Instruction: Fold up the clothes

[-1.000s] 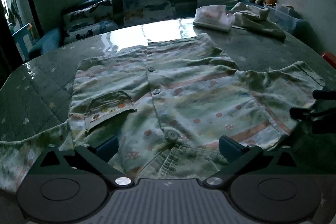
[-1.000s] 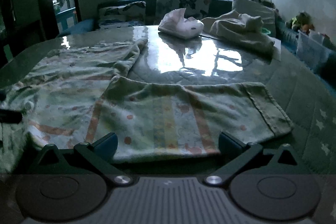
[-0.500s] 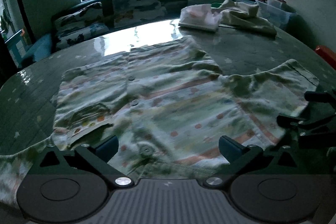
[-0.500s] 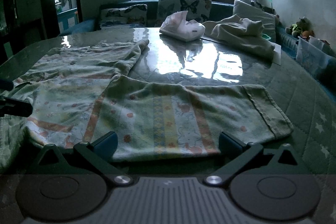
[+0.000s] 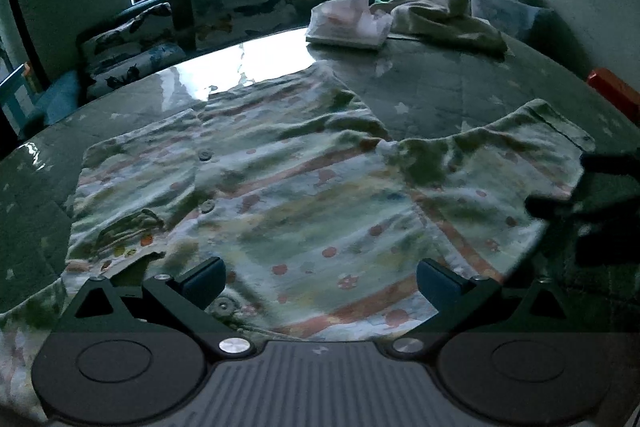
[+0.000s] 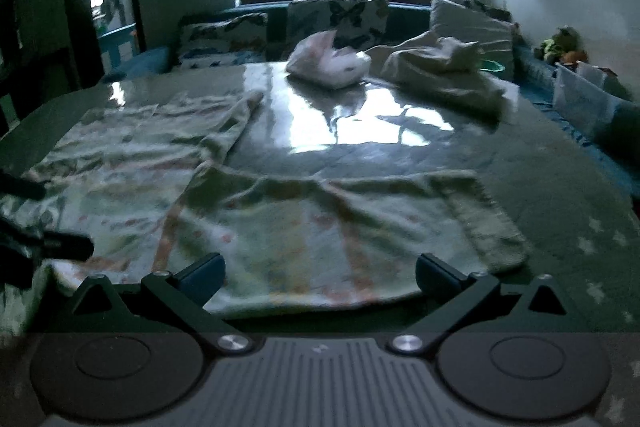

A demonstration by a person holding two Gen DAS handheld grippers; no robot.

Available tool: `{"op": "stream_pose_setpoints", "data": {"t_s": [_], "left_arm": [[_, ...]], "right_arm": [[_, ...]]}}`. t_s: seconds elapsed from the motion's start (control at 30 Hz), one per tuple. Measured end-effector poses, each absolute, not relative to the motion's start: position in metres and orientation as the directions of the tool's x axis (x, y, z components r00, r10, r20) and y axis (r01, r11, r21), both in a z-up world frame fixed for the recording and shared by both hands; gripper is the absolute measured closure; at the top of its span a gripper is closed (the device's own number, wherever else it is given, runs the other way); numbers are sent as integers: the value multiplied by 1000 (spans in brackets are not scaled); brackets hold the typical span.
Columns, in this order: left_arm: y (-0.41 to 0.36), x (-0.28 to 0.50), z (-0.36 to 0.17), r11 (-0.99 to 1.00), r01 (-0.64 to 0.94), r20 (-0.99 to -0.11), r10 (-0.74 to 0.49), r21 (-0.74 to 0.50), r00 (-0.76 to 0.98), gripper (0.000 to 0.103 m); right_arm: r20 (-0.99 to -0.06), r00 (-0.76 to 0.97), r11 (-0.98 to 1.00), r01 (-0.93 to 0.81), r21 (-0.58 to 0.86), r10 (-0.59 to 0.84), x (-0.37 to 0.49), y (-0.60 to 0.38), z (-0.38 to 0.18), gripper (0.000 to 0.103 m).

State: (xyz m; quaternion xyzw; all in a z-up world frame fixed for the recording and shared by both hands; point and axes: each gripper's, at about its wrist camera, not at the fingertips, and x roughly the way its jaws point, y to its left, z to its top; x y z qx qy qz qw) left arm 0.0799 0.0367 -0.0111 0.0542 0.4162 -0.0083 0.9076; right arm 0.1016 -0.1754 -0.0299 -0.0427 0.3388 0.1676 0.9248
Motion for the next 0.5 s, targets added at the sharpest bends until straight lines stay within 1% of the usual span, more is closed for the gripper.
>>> {"op": "stream_pose_setpoints", "data": {"t_s": [0.17,0.2,0.27,0.4,0.5], "left_arm": [[31,83,-13,993,71,-761,24,92,648,0],[31,84,-14,993,73,-762,23,92,647,0],[29,85,-14,992,77,-763,24,97,646,0],[25,88,-14,991,85,-765,22,100,644,0],[23,91,-16,991,90,-768,20,100,640,0]], "right_arm": [[-640,732,968,-236,81,232,117,-207,-24,11],[-642,734,973,-214,89,220,120,-213,-23,11],[-643,740,979,-177,98,198,126,-225,-23,18],[-646,748,988,-110,109,155,134,-245,-23,21],[-647,750,990,-84,114,138,139,-255,-25,26]]}}
